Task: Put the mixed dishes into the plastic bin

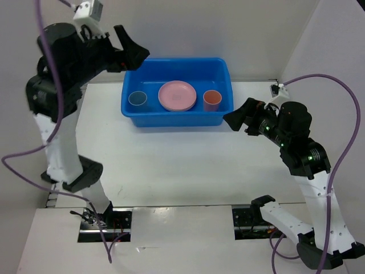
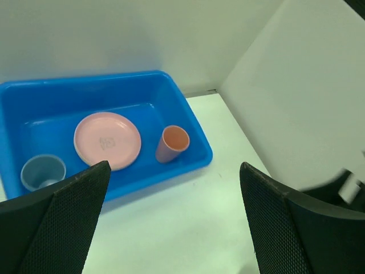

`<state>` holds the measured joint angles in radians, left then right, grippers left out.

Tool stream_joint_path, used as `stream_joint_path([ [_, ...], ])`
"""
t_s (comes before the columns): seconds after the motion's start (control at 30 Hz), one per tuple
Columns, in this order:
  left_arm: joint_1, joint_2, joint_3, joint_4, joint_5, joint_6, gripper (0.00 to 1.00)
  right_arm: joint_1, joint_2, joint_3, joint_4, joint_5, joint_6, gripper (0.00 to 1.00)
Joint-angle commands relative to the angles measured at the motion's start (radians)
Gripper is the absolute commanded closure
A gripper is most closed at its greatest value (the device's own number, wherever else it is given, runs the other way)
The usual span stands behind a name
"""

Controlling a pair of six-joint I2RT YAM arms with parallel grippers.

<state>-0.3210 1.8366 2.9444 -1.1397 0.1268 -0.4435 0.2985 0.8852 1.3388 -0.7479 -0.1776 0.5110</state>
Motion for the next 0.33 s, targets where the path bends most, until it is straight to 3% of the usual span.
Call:
stream_joint_path([
  [0.0,-0.038,-0.156,-0.105,-0.088,-0.142,0.029,0.0,-0.007,0.012,-0.042,0.076,-0.054,-0.005,0.0],
  [0.07,-0.058,-0.255,-0.287,-0.103,-0.223,0.029,0.0,-0.007,0.003,-0.065,0.085,-0.054,-0.015,0.0],
  [0.1,-0.058,-0.377,-0.38,-0.083,-0.246,0.029,0.0,-0.007,0.003,-0.084,0.096,-0.054,-0.016,0.0],
  [0.13,-0.058,-0.448,-0.613,-0.056,-0.262,0.02,0.0,-0.007,0.003,-0.098,0.096,-0.054,-0.016,0.0],
  [0.23,-0.058,-0.744,-0.989,0.14,-0.283,-0.02,0.0,-0.007,0.004,-0.121,0.096,-0.031,-0.028,0.0],
  [0.27,-0.058,-0.855,-1.194,0.162,-0.309,-0.033,0.0,-0.007,0.004,-0.138,0.105,-0.031,-0.04,0.0],
  [0.3,-0.058,-0.896,-1.275,0.176,-0.309,-0.034,0.0,-0.007,0.004,-0.156,0.116,-0.007,-0.04,0.0],
])
